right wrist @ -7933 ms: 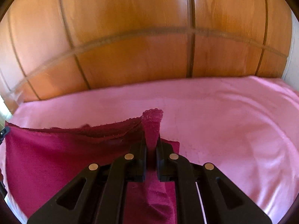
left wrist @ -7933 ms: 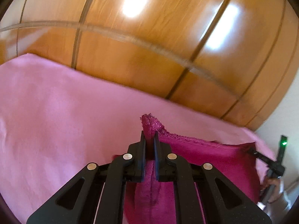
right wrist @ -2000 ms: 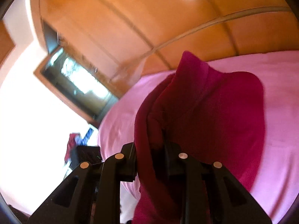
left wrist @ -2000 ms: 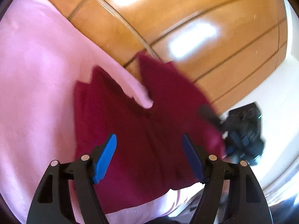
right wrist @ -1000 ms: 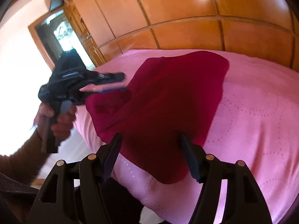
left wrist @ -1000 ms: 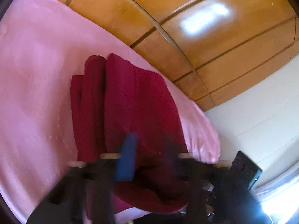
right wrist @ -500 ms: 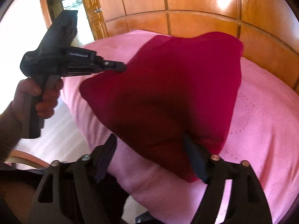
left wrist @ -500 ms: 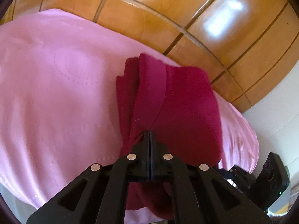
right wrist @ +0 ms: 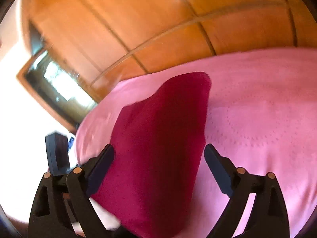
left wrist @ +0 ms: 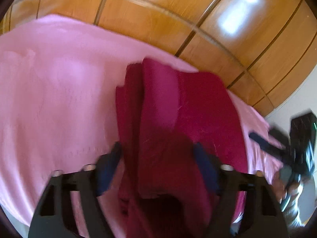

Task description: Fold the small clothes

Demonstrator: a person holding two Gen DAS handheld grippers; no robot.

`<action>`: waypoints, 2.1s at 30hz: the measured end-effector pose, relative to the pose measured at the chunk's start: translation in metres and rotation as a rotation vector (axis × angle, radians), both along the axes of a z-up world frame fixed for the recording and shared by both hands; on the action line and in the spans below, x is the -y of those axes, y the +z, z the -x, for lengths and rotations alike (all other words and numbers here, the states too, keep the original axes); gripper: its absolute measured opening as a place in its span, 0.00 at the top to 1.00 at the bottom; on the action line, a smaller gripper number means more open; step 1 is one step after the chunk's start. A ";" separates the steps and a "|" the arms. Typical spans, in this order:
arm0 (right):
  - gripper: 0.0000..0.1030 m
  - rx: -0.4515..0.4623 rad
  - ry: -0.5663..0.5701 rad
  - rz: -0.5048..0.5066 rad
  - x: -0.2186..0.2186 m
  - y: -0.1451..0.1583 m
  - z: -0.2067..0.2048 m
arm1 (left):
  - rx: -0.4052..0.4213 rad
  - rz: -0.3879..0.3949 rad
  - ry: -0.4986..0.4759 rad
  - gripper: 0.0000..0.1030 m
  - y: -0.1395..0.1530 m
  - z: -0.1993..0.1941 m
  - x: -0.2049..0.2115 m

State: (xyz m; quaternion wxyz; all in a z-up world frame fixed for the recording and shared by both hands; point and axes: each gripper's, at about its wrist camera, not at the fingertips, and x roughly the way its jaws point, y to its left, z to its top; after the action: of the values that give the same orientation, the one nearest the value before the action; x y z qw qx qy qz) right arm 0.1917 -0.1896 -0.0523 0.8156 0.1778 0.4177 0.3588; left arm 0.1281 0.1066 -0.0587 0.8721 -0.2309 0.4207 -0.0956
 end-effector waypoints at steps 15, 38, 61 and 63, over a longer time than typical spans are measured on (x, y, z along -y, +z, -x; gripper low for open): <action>0.44 -0.150 0.159 0.035 -0.063 -0.062 -0.052 | 0.096 0.351 -0.082 0.65 -0.039 0.010 -0.038; 0.52 0.020 -0.453 0.082 0.217 -0.012 -0.054 | 0.123 0.150 -0.653 0.71 0.044 -0.178 0.290; 0.21 0.013 -0.678 0.482 0.187 -0.055 -0.075 | 0.169 -0.209 -0.463 0.49 0.010 -0.166 0.332; 0.20 0.018 -0.705 0.470 0.192 -0.065 -0.079 | 0.185 -0.233 -0.462 0.49 0.010 -0.162 0.334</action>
State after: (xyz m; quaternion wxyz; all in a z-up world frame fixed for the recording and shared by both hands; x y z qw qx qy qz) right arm 0.2707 -0.3814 -0.1175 0.9103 0.1159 0.3947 -0.0457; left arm 0.2900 -0.2275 -0.0487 0.8826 -0.0174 0.3888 -0.2638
